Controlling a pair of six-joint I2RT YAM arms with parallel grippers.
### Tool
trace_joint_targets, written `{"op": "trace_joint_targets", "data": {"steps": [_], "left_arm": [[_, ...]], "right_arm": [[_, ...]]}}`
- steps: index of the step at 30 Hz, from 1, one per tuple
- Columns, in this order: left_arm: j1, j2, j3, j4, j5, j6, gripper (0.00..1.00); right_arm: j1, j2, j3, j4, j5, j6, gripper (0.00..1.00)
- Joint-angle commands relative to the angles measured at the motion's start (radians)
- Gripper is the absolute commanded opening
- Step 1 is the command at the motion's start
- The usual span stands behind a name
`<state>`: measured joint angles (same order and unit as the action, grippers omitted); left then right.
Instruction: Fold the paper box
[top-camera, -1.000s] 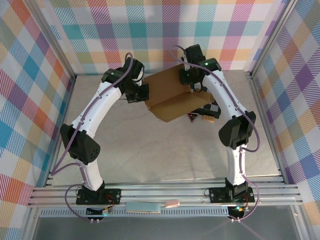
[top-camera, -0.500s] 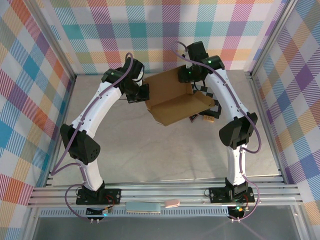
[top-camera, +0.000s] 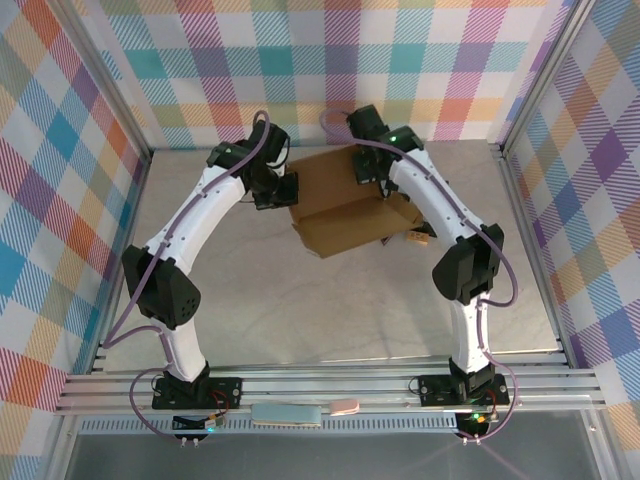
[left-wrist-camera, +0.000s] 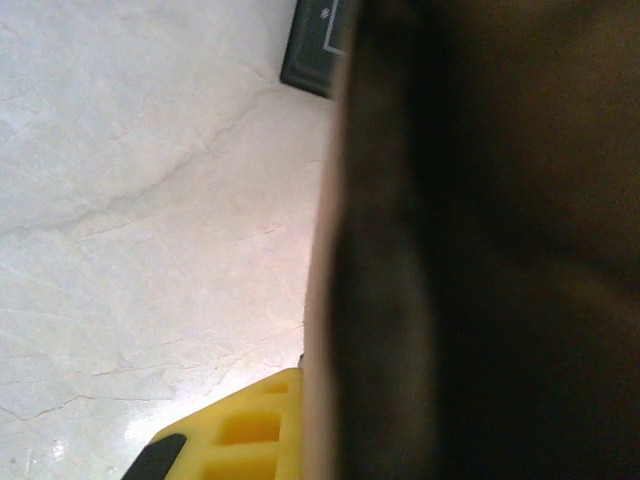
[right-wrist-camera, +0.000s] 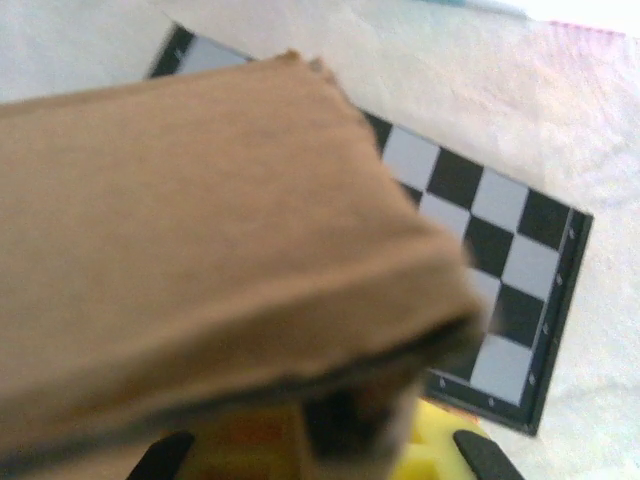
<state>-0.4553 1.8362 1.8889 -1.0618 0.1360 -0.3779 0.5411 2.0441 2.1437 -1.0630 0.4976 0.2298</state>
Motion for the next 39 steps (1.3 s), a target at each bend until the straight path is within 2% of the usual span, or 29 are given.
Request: {"op": "trace_joint_targets", "data": {"steps": [1, 6, 11, 19, 26, 29, 31, 39], "left_arm": [[0.004, -0.033, -0.088, 0.123, -0.041, -0.01, 0.0], [0.004, -0.04, -0.259, 0.265, -0.092, -0.01, 0.0], [0.003, -0.014, -0.365, 0.334, -0.163, -0.015, 0.03], [-0.001, 0.008, -0.529, 0.507, -0.261, -0.048, 0.03], [-0.002, 0.065, -0.54, 0.562, -0.324, -0.07, 0.08], [-0.001, 0.102, -0.516, 0.545, -0.351, -0.083, 0.07], [-0.003, 0.122, -0.512, 0.544, -0.363, -0.089, 0.0], [-0.009, 0.188, -0.511, 0.533, -0.402, -0.114, 0.0]], "right_arm": [[0.055, -0.081, -0.131, 0.036, 0.133, 0.117, 0.0], [0.1, -0.068, -0.2, -0.013, 0.109, 0.256, 0.0], [0.145, -0.064, -0.272, -0.003, 0.101, 0.363, 0.0], [0.166, -0.028, -0.326, 0.005, 0.075, 0.408, 0.0], [0.166, 0.035, -0.277, -0.051, 0.059, 0.423, 0.0], [0.166, 0.048, -0.268, -0.061, 0.055, 0.427, 0.0], [0.166, 0.057, -0.261, -0.069, 0.054, 0.431, 0.0], [0.168, 0.134, -0.172, -0.161, 0.061, 0.469, 0.0]]}}
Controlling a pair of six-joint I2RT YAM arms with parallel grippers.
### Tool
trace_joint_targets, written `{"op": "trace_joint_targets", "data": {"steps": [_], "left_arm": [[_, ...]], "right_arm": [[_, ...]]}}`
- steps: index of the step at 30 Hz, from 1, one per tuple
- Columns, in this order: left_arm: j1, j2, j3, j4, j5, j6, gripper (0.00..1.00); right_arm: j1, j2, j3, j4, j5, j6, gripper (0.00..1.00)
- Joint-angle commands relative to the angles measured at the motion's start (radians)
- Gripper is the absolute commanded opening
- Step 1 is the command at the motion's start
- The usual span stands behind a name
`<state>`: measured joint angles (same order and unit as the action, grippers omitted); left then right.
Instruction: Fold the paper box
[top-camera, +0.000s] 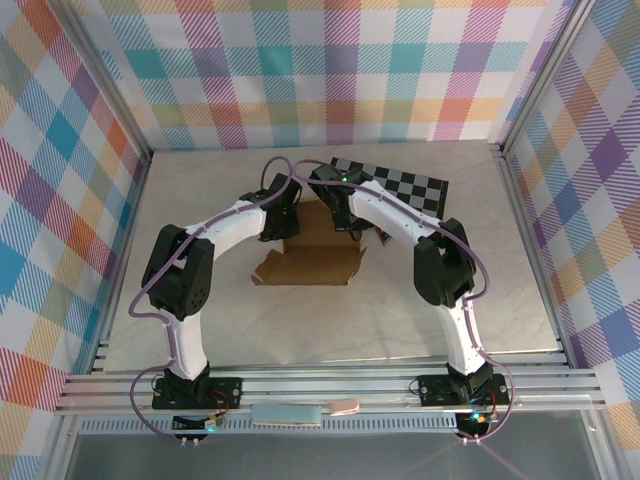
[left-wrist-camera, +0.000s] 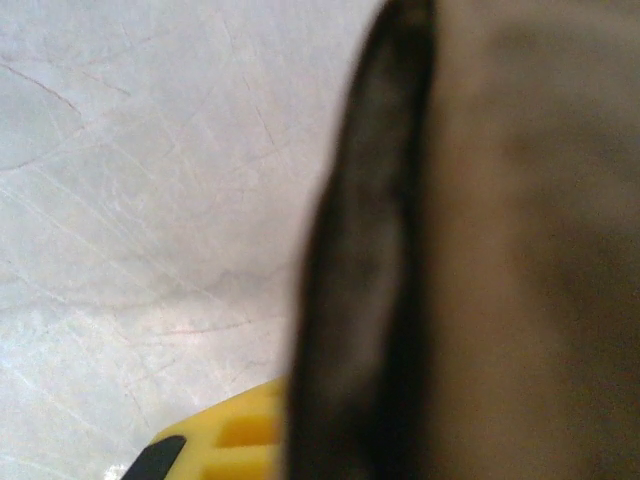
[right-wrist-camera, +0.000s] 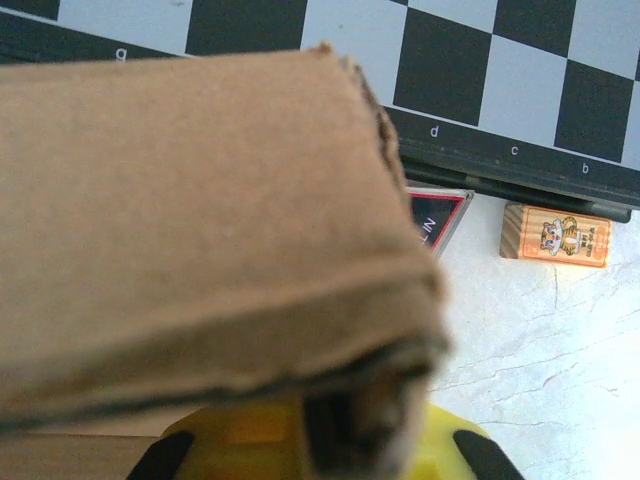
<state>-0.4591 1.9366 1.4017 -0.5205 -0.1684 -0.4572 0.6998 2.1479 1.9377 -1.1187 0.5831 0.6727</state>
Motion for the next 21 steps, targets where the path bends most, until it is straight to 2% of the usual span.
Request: {"op": "trace_joint_targets", "data": {"steps": [1, 7, 11, 19, 20, 21], "left_arm": [[-0.005, 0.092, -0.027, -0.005, -0.095, -0.038, 0.01], [-0.006, 0.095, -0.053, 0.021, -0.098, -0.046, 0.08], [-0.003, 0.105, -0.042, 0.014, -0.099, -0.041, 0.0], [0.003, 0.106, -0.037, 0.018, -0.066, -0.052, 0.0], [0.006, 0.1, -0.036, 0.018, -0.059, -0.051, 0.03], [0.008, 0.088, -0.043, 0.025, -0.056, -0.05, 0.13]], "right_arm": [[0.009, 0.036, 0.041, -0.113, -0.02, 0.032, 0.0], [0.009, 0.07, 0.077, -0.171, 0.008, 0.058, 0.0], [0.013, 0.097, 0.109, -0.215, 0.032, 0.082, 0.0], [0.021, 0.125, 0.139, -0.247, 0.055, 0.099, 0.0], [0.021, 0.125, 0.139, -0.245, 0.055, 0.096, 0.0], [0.021, 0.126, 0.137, -0.246, 0.058, 0.095, 0.0]]}}
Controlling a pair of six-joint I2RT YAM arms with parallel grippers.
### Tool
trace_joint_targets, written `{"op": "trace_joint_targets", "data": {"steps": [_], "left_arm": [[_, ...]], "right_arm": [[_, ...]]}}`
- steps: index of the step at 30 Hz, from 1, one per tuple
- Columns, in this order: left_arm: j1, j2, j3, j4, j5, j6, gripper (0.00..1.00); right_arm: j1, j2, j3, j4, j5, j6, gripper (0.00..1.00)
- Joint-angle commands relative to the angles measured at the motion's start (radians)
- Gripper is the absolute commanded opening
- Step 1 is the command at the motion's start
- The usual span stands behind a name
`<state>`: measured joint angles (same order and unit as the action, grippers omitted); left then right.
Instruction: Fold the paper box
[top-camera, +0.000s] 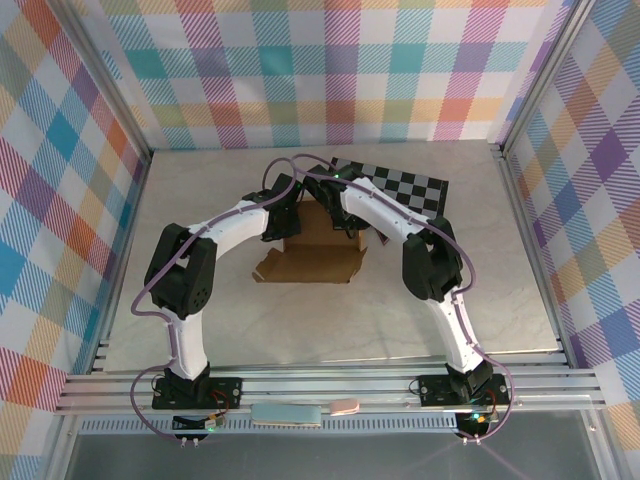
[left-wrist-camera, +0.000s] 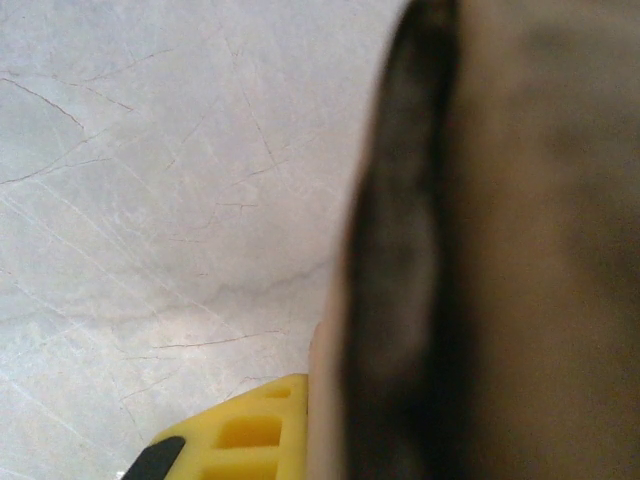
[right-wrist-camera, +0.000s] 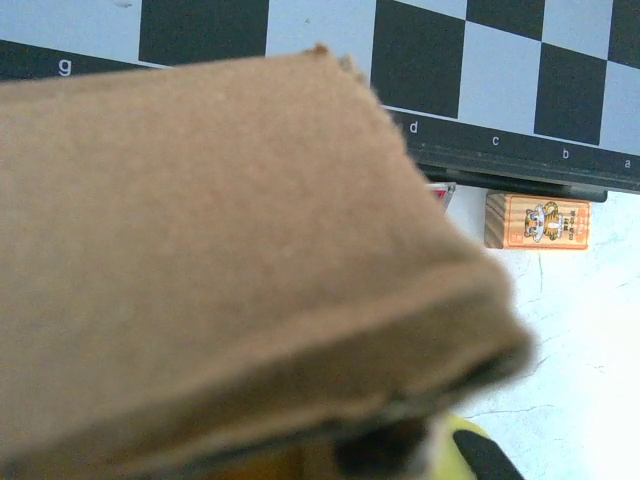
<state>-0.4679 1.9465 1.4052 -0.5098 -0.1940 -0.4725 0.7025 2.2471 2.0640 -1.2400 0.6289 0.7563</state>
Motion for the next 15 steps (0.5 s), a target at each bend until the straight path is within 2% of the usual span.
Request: {"op": "trace_joint_targets", "data": {"steps": [1, 3, 5, 15], "left_arm": [[0.019, 0.06, -0.058, 0.031, -0.025, -0.033, 0.21], [0.031, 0.012, -0.09, 0.074, -0.001, -0.028, 0.35], [0.048, -0.029, -0.11, 0.106, 0.031, -0.013, 0.41], [0.116, -0.099, -0.145, 0.201, 0.268, 0.11, 0.45]], "right_arm": [[0.018, 0.026, 0.01, -0.122, 0.014, 0.008, 0.0], [0.017, 0.026, 0.009, -0.123, 0.017, 0.001, 0.0], [0.017, 0.024, 0.007, -0.119, 0.017, -0.005, 0.0], [0.015, 0.03, 0.009, -0.106, -0.003, -0.018, 0.0]]}}
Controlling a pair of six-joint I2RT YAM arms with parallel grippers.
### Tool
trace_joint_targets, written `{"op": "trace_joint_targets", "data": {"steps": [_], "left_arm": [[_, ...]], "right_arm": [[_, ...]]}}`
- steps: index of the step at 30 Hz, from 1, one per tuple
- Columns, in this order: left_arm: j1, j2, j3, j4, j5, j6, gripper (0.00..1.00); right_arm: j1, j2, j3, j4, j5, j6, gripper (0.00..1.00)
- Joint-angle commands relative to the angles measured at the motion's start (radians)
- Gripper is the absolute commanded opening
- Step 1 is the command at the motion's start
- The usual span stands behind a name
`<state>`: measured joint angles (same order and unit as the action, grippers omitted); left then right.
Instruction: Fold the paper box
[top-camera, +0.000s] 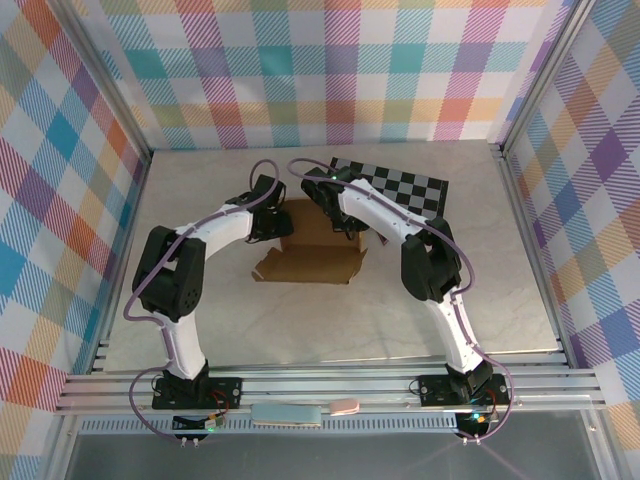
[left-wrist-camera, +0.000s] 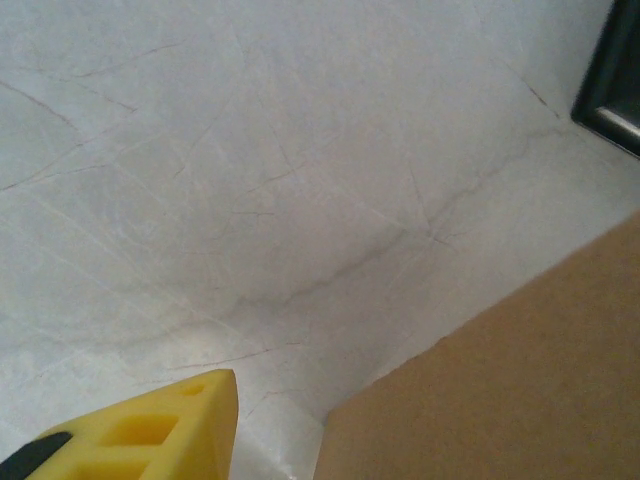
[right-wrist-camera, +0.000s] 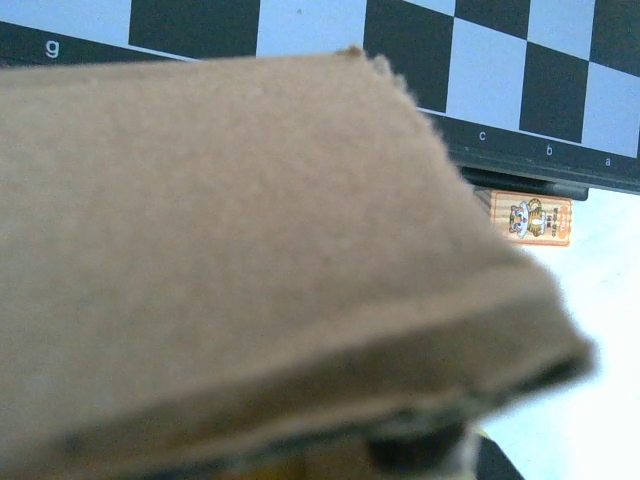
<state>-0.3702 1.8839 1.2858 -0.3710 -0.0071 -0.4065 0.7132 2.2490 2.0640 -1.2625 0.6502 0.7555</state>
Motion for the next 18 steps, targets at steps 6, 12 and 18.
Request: {"op": "trace_joint_targets", "data": {"steps": [6, 12, 18], "left_arm": [[0.045, -0.051, -0.043, 0.155, 0.258, 0.121, 0.4], [0.05, -0.061, -0.035, 0.144, 0.287, 0.162, 0.45], [0.051, -0.078, -0.043, 0.119, 0.221, 0.178, 0.46]], "right_arm": [[0.002, 0.029, 0.01, -0.086, -0.03, -0.018, 0.0], [-0.005, 0.037, 0.023, -0.09, -0.038, -0.024, 0.0], [-0.007, 0.042, 0.028, -0.092, -0.038, -0.026, 0.0]]}}
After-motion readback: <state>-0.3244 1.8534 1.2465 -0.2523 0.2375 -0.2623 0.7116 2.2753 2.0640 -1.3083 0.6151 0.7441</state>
